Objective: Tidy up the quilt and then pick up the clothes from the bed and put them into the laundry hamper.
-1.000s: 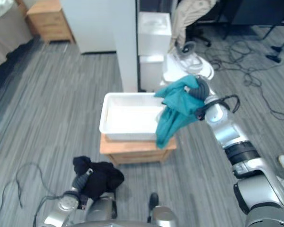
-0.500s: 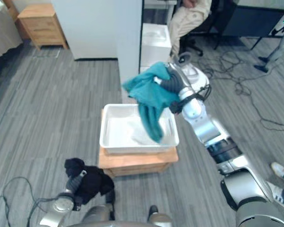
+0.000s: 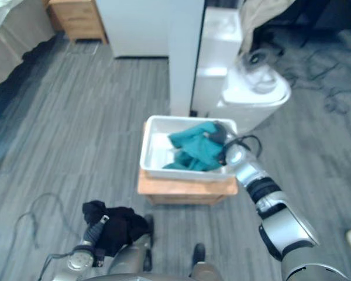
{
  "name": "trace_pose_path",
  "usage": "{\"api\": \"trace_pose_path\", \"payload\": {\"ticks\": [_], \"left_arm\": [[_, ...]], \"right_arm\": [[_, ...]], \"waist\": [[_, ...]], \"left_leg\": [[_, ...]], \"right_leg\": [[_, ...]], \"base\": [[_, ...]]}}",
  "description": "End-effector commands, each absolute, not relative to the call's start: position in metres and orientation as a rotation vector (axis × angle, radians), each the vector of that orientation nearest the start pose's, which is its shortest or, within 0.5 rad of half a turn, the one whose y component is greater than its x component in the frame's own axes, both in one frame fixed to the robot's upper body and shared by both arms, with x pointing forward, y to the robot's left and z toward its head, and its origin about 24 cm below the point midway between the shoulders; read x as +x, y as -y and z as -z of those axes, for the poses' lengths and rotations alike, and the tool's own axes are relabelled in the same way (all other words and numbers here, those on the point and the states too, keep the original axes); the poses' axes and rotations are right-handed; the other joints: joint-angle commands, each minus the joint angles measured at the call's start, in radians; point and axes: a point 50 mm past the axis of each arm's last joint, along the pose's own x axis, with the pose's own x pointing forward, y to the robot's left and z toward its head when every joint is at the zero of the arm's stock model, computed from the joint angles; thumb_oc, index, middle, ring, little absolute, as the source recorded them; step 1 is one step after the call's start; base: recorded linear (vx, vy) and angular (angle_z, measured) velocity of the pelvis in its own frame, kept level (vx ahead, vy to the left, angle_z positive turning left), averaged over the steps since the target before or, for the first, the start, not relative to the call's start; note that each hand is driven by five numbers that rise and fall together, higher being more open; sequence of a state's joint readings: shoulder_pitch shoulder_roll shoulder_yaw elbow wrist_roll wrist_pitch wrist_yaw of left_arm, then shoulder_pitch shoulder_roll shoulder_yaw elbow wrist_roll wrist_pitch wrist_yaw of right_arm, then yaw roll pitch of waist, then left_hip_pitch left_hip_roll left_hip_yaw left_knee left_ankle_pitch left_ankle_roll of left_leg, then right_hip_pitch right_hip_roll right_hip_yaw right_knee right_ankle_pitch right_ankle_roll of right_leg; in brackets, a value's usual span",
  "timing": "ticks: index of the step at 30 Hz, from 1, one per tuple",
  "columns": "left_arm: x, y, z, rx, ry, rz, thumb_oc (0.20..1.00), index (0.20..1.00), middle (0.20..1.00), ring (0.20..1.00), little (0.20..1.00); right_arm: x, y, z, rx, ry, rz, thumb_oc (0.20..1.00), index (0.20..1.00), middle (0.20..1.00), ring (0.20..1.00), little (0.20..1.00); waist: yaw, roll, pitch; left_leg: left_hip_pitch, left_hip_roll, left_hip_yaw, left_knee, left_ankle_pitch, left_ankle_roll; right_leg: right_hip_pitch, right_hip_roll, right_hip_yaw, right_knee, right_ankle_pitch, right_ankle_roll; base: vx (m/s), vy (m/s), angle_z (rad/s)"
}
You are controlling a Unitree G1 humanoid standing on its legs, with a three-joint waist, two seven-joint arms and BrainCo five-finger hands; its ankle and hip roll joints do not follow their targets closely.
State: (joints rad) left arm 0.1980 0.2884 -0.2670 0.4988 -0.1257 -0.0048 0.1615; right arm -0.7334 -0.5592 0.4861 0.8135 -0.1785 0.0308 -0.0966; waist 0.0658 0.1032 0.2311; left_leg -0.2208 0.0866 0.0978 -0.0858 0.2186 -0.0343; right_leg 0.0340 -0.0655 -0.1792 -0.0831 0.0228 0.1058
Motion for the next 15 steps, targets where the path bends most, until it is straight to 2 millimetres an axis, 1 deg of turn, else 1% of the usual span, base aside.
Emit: {"api": "trace_pose_path", "payload": {"ticks": [1, 2, 3, 5, 6, 7, 8, 9, 10, 11, 12, 14, 15], "left_arm": [[0.199, -0.2, 0.057, 0.22, -0.428, -0.021, 0.2, 0.2, 0.2, 0.2, 0.2], [0.205, -0.196, 0.049, 0.21, -0.384, 0.002, 0.2, 0.2, 0.2, 0.2, 0.2], [0.21, -0.191, 0.043, 0.196, -0.352, 0.016, 0.2, 0.2, 0.2, 0.2, 0.2], [0.221, -0.183, 0.025, 0.173, -0.256, 0.045, 0.2, 0.2, 0.2, 0.2, 0.2], [0.227, -0.177, 0.014, 0.159, -0.2, 0.059, 0.2, 0.2, 0.2, 0.2, 0.2], [0.23, -0.176, 0.007, 0.153, -0.168, 0.063, 0.2, 0.2, 0.2, 0.2, 0.2], [0.236, -0.172, -0.004, 0.154, -0.117, 0.077, 0.2, 0.2, 0.2, 0.2, 0.2], [0.239, -0.171, -0.013, 0.166, -0.079, 0.085, 0.2, 0.2, 0.2, 0.2, 0.2], [0.241, -0.172, -0.018, 0.173, -0.057, 0.089, 0.2, 0.2, 0.2, 0.2, 0.2], [0.246, -0.172, -0.03, 0.182, -0.006, 0.087, 0.2, 0.2, 0.2, 0.2, 0.2], [0.248, -0.176, -0.039, 0.213, 0.034, 0.085, 0.2, 0.2, 0.2, 0.2, 0.2], [0.255, -0.182, -0.054, 0.246, 0.096, 0.065, 0.2, 0.2, 0.2, 0.2, 0.2], [0.26, -0.187, -0.064, 0.265, 0.135, 0.048, 0.2, 0.2, 0.2, 0.2, 0.2]], "right_arm": [[0.401, 0.236, -0.176, -1.027, 0.073, 0.166, 0.2, 0.2, 0.2, 0.2, 0.2], [0.402, 0.248, -0.182, -1.034, 0.044, 0.21, 0.2, 0.2, 0.2, 0.2, 0.2], [0.402, 0.257, -0.183, -1.042, 0.016, 0.242, 1.0, 1.0, 1.0, 1.0, 1.0], [0.4, 0.271, -0.183, -1.065, -0.026, 0.285, 1.0, 1.0, 1.0, 1.0, 1.0], [0.398, 0.273, -0.178, -1.067, -0.032, 0.287, 1.0, 1.0, 1.0, 1.0, 1.0], [0.396, 0.275, -0.172, -1.075, -0.047, 0.286, 1.0, 1.0, 1.0, 1.0, 1.0], [0.393, 0.274, -0.164, -1.092, -0.053, 0.279, 1.0, 1.0, 1.0, 1.0, 1.0], [0.388, 0.274, -0.148, -1.108, -0.077, 0.261, 1.0, 1.0, 1.0, 1.0, 1.0], [0.382, 0.273, -0.128, -1.114, -0.114, 0.227, 1.0, 1.0, 1.0, 1.0, 1.0], [0.372, 0.27, -0.103, -1.117, -0.151, 0.187, 1.0, 1.0, 1.0, 1.0, 1.0], [0.357, 0.269, -0.073, -1.119, -0.209, 0.148, 1.0, 1.0, 1.0, 1.0, 1.0], [0.333, 0.272, -0.038, -1.144, -0.292, 0.094, 1.0, 1.0, 1.0, 1.0, 1.0], [0.314, 0.28, -0.015, -1.143, -0.38, 0.077, 1.0, 1.0, 1.0, 1.0, 1.0]], "waist": [[0.039, -0.037, 0.076], [0.043, -0.027, 0.079], [0.045, -0.023, 0.078], [0.047, -0.017, 0.078], [0.04, -0.019, 0.08], [0.035, -0.022, 0.081], [0.022, -0.027, 0.079], [0.01, -0.036, 0.077], [0.0, -0.044, 0.071], [-0.018, -0.052, 0.065], [-0.035, -0.066, 0.054], [-0.064, -0.083, 0.034], [-0.081, -0.091, 0.025]], "left_leg": [[0.096, 0.036, 0.032, -0.001, -0.123, -0.119], [0.075, 0.036, 0.029, -0.001, -0.117, -0.124], [0.069, 0.035, 0.026, -0.001, -0.116, -0.126], [0.062, 0.041, 0.027, -0.001, -0.108, -0.132], [0.068, 0.044, 0.029, -0.001, -0.109, -0.133], [0.076, 0.047, 0.031, -0.001, -0.11, -0.133], [0.085, 0.049, 0.036, -0.001, -0.113, -0.131], [0.1, 0.05, 0.042, -0.001, -0.119, -0.128], [0.113, 0.051, 0.047, -0.001, -0.124, -0.126], [0.126, 0.053, 0.054, -0.001, -0.131, -0.123], [0.149, 0.055, 0.063, -0.001, -0.141, -0.12], [0.182, 0.058, 0.078, -0.001, -0.157, -0.115], [0.198, 0.06, 0.084, -0.001, -0.163, -0.115]], "right_leg": [[-0.119, -0.076, -0.009, 0.001, 0.017, 0.067], [-0.13, -0.076, -0.019, -0.002, 0.02, 0.07], [-0.133, -0.075, -0.024, -0.004, 0.02, 0.071], [-0.128, -0.073, -0.031, -0.004, 0.017, 0.075], [-0.123, -0.072, -0.03, -0.004, 0.014, 0.075], [-0.115, -0.07, -0.03, -0.004, 0.013, 0.075], [-0.108, -0.069, -0.026, -0.004, 0.012, 0.074], [-0.095, -0.069, -0.021, -0.004, 0.011, 0.075], [-0.083, -0.07, -0.017, -0.004, 0.01, 0.074], [-0.075, -0.071, -0.011, -0.004, 0.012, 0.074], [-0.061, -0.073, -0.004, -0.004, 0.012, 0.075], [-0.042, -0.074, 0.004, -0.004, 0.01, 0.073], [-0.031, -0.075, 0.01, -0.004, 0.009, 0.074]], "base": [[-0.07, 0.014, 0.05], [-0.05, 0.01, 0.13], [-0.03, 0.004, 0.25], [-0.01, 0.01, 0.25], [-0.02, 0.012, 0.16], [-0.02, 0.012, 0.1], [0.0, 0.0, 0.0], [0.0, 0.011, 0.04], [0.0, 0.0, 0.0], [0.06, -0.006, -0.02], [0.08, -0.012, -0.08], [0.09, -0.017, -0.16], [0.08, -0.019, -0.19]]}}
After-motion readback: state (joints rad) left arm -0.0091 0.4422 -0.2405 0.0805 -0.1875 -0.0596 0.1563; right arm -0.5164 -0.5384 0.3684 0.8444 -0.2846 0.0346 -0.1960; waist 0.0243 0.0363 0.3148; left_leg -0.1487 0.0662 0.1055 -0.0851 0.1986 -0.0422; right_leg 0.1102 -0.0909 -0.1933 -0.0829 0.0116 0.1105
